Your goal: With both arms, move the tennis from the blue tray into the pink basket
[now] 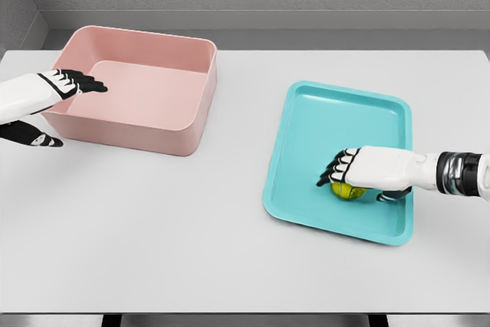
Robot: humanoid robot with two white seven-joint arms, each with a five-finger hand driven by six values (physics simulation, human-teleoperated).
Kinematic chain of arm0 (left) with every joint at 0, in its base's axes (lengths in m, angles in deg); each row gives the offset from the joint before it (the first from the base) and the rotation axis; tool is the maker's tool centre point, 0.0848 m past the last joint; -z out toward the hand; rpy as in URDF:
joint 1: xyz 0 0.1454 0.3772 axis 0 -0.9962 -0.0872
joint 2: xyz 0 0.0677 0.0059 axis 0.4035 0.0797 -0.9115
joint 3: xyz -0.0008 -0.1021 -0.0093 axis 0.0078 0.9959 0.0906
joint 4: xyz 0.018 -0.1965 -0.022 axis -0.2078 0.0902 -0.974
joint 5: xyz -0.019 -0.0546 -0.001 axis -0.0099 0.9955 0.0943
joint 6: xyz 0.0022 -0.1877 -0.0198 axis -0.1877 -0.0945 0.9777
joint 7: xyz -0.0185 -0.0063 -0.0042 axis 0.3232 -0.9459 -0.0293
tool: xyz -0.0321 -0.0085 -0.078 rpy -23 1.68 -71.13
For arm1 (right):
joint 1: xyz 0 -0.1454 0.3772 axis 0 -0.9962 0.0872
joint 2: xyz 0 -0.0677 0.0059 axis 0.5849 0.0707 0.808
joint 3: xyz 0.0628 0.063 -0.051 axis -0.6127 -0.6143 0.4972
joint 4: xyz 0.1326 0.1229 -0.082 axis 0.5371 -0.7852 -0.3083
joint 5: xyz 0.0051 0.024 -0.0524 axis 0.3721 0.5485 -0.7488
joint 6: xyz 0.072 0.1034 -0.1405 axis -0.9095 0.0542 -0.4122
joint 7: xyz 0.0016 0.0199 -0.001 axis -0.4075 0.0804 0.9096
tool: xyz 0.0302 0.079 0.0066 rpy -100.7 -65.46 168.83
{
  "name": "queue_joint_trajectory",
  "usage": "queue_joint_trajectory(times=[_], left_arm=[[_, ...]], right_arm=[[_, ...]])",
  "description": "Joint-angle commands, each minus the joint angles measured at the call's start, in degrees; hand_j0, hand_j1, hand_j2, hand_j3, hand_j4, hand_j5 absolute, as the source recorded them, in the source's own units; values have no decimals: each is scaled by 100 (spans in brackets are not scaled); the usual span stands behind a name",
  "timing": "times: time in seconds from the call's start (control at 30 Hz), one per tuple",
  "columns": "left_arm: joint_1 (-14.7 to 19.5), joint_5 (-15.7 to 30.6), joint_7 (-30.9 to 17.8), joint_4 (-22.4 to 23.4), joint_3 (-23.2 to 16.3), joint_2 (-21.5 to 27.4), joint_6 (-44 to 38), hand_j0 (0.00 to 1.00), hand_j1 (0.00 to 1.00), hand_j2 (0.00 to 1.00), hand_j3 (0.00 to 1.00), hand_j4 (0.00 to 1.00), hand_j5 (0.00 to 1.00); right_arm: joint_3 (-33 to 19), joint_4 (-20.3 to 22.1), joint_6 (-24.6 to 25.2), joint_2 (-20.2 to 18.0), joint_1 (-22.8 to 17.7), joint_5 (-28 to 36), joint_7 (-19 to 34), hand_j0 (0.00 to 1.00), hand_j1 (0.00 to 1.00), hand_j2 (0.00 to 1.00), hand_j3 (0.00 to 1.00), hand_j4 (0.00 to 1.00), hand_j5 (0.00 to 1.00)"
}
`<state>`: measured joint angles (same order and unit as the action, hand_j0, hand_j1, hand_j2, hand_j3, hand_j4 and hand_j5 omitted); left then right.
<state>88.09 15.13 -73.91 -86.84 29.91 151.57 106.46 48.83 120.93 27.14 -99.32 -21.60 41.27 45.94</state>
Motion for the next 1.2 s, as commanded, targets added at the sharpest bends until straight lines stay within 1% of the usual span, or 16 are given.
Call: queue_joint_trajectory(times=[0.0, 0.03, 0.07, 0.43, 0.53, 0.83, 0.9, 1.0, 1.17], left_arm=[[9, 47, 3, -2, 3, 8, -10, 100, 100, 100, 100, 100, 100], [0, 48, 3, -2, 3, 8, -10, 100, 100, 100, 100, 100, 100], [0, 39, 3, -2, 3, 8, -10, 100, 100, 100, 100, 100, 100], [0, 39, 3, 7, -5, 8, -10, 100, 100, 100, 100, 100, 100], [0, 30, 3, 7, 3, 8, -10, 100, 100, 100, 100, 100, 100], [9, 39, 3, 7, -5, 17, -10, 100, 100, 100, 100, 100, 100], [9, 39, 3, 7, -5, 17, -10, 100, 100, 100, 100, 100, 100], [9, 39, 3, 16, -5, 17, -10, 100, 100, 100, 100, 100, 100], [9, 39, 3, 16, 3, 25, -10, 100, 100, 100, 100, 100, 100]], right_arm=[[-6, 3, -3, -7, 0, 12, 197, 65, 65, 65, 65, 65, 65], [-6, 3, -3, -7, 0, 12, 197, 64, 64, 64, 64, 64, 64], [-6, 3, -3, -7, 0, 12, 206, 60, 60, 60, 60, 60, 60], [-15, 3, 23, -7, 26, 12, 215, 59, 59, 59, 59, 59, 59], [-15, 3, 23, -7, 44, 12, 215, 57, 57, 57, 57, 57, 57], [-86, 3, 32, -33, 132, 21, 206, 57, 57, 57, 57, 57, 57], [-173, 3, 40, -42, 132, 30, 206, 57, 57, 57, 57, 57, 57], [-191, 3, 58, -24, 290, 30, 206, 57, 57, 57, 57, 57, 57], [-173, 3, 58, 2, 378, 30, 206, 57, 57, 57, 57, 57, 57]])
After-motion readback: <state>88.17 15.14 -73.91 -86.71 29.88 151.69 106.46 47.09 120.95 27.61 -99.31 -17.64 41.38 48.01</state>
